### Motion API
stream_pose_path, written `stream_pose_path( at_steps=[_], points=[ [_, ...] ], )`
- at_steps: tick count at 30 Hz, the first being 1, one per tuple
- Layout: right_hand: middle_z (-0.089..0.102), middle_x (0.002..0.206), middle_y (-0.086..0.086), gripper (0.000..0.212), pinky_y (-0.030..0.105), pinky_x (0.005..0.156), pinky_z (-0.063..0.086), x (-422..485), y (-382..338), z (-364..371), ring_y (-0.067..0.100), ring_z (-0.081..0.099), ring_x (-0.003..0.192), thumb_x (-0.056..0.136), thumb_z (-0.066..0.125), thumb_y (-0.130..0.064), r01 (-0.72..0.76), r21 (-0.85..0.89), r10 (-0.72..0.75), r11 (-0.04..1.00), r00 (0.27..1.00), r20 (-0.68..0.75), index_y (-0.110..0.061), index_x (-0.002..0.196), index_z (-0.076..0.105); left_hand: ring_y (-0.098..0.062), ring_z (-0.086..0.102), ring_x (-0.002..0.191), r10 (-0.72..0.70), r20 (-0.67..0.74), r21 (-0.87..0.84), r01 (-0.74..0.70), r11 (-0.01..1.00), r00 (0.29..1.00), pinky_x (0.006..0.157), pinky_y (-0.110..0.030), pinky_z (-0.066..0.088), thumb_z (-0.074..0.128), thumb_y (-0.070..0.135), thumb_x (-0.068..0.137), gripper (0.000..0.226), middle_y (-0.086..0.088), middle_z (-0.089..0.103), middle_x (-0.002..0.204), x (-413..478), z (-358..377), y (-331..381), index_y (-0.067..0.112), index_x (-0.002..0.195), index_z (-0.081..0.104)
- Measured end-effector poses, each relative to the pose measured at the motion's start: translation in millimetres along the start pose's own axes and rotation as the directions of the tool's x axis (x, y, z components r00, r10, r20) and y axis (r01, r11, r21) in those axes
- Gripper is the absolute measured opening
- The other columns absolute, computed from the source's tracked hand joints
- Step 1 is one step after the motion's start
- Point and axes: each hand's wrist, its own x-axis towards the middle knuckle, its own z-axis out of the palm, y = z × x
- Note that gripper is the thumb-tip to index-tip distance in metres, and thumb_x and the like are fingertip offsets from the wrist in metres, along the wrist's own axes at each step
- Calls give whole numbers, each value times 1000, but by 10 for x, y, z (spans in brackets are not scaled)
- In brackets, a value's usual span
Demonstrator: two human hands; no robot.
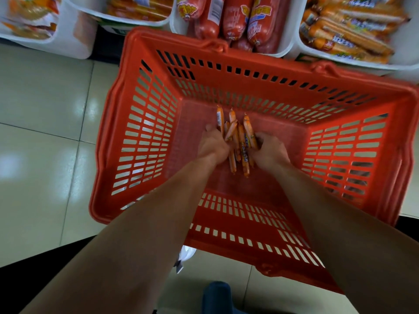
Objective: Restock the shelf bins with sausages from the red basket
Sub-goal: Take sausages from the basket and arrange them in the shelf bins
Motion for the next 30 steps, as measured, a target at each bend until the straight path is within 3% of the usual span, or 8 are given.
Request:
stream_pose_path(
  at_steps=[4,8,11,16,20,22,27,30],
  points=[
    [67,78,-6,5,26,62,38,5,21,16,17,64,77,84,65,-20,37,26,-39,999,997,60,-25,84,65,-31,57,121,-5,52,-5,5,1000,999,90,-31,45,76,35,84,63,-15,59,129,16,60,46,5,130,45],
    [58,69,-11,6,21,51,33,-16,9,111,12,56,71,85,65,-20,15,46,-17,999,999,35,-22,79,62,-41,46,129,-29,55,39,27,999,998,104,-38,39,71,37,88,84,-19,32,146,-43,136,141,3,149,24],
    [61,70,-11,2,8,48,32,-30,37,144,8,56,67,83,66,-20,-4,84,3,996,1000,13,-19,85,66,-35,51,126,4,65,24,-6,1000,998,98,-33,41,73,36,84,76,-17,47,139,-18,119,134,1,141,37],
    [67,77,-10,11,6,49,35,-70,18,120,-5,57,67,80,71,-23,-11,179,2,984,999,53,-21,91,69,-22,62,111,49,138,-18,-47,999,989,85,-24,43,81,37,79,62,-6,64,119,-25,49,94,9,128,55],
    [63,78,-13,20,6,48,34,-63,-1,140,5,59,72,78,74,-21,-10,157,-4,988,996,89,-26,94,64,-19,63,102,54,225,-1,-55,998,973,80,-22,42,78,35,82,49,-1,67,111,-40,49,121,18,126,63],
    [63,82,-13,28,8,51,35,-61,-11,164,6,60,75,76,80,-25,-20,158,5,987,995,99,-25,98,62,-19,63,105,45,222,37,-54,998,974,79,-22,40,74,32,84,46,-1,66,113,-31,9,123,18,127,63],
    [61,114,4,62,36,85,50,-46,-98,303,25,59,107,67,84,-47,-55,58,53,997,998,33,-18,115,57,-34,55,122,-22,122,130,6,991,992,88,-32,41,62,26,92,46,-15,59,128,-44,-194,31,9,133,52],
    [52,124,11,69,42,87,48,-88,-240,424,34,56,112,71,81,-45,-51,-31,50,998,998,-30,-11,121,48,-36,53,124,-85,30,139,80,987,996,92,-34,42,63,28,93,49,-18,57,133,-38,-372,-58,7,134,48]
  ],
)
